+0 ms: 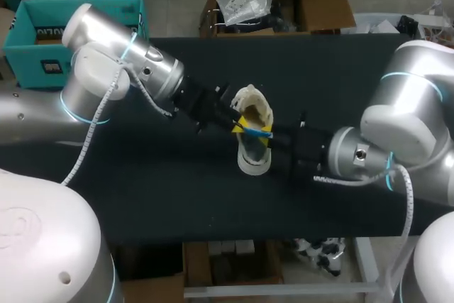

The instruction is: Open the shoe tongue, take the insole out of the shoe, put the insole back into the shoe, and pack the shoe into the shoebox

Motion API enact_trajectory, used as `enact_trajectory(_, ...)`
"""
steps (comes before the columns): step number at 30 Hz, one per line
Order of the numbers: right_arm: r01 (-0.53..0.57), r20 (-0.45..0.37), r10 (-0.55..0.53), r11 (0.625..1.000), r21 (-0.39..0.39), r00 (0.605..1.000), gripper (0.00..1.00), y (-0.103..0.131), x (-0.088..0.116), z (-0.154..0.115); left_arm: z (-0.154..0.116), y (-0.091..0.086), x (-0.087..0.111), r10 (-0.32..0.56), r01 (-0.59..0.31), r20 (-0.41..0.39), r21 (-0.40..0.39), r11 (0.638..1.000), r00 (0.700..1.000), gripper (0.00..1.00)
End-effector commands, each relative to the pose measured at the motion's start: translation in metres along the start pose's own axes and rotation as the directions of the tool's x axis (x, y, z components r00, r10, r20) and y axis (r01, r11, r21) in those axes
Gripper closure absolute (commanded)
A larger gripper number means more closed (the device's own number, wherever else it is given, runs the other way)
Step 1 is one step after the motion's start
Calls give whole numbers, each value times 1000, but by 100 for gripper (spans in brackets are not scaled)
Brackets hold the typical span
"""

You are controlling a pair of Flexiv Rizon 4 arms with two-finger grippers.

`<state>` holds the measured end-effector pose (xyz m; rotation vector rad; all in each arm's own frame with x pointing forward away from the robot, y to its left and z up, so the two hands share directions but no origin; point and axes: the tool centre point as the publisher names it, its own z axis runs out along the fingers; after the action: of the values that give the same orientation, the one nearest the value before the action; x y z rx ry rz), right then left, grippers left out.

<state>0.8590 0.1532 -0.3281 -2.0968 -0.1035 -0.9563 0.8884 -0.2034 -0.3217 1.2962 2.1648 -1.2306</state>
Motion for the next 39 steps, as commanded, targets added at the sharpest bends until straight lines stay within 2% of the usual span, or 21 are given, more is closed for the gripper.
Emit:
enact_trajectory(1,2,-22,-2,1000,12,1000,100,0,-4,7,2,2,2,0,0,8,2,1000,1000,100)
enact_trajectory(11,63,-37,-62,997,40,997,100,15,-3,28,9,19,2,-4,5,53,-12,1000,999,100)
enact_trajectory(18,64,0,-64,998,7,998,100,26,-3,39,14,29,3,-31,31,47,-11,999,998,100)
enact_trajectory(19,64,4,-64,998,1,998,100,26,-3,40,13,26,2,-24,24,45,-5,1000,999,83)
enact_trajectory(20,64,4,-64,998,1,998,100,26,-3,40,13,24,1,-20,20,45,-3,1000,999,73)
enact_trajectory(21,63,5,-63,998,0,998,100,27,-3,40,13,22,1,-15,16,44,-2,1000,999,65)
enact_trajectory(22,63,5,-63,998,-3,998,100,27,-3,40,12,19,0,-9,9,45,0,1000,999,64)
enact_trajectory(24,62,5,-62,998,-6,998,100,27,-4,40,11,17,0,-4,4,47,5,1000,999,64)
enact_trajectory(26,62,6,-62,998,-11,998,100,28,-4,39,12,14,-1,5,-5,48,9,1000,999,70)
enact_trajectory(27,62,6,-62,998,-12,998,100,28,-4,39,12,13,-2,6,-6,48,9,1000,999,77)
enact_trajectory(28,62,7,-62,998,-13,998,100,29,-5,39,13,13,-2,8,-8,49,8,1000,999,98)
enact_trajectory(34,46,-11,-46,999,-30,999,100,28,-6,30,16,15,-2,12,-13,45,3,1000,999,100)
enact_trajectory(35,43,-21,-44,999,-28,999,69,27,-6,27,16,15,-1,12,-12,44,2,1000,999,100)
enact_trajectory(36,44,-28,-45,998,-33,999,59,25,-7,23,16,15,-1,12,-12,43,3,1000,999,100)
enact_trajectory(39,49,-42,-50,998,-36,998,55,19,-8,13,16,14,0,12,-12,43,4,1000,999,100)
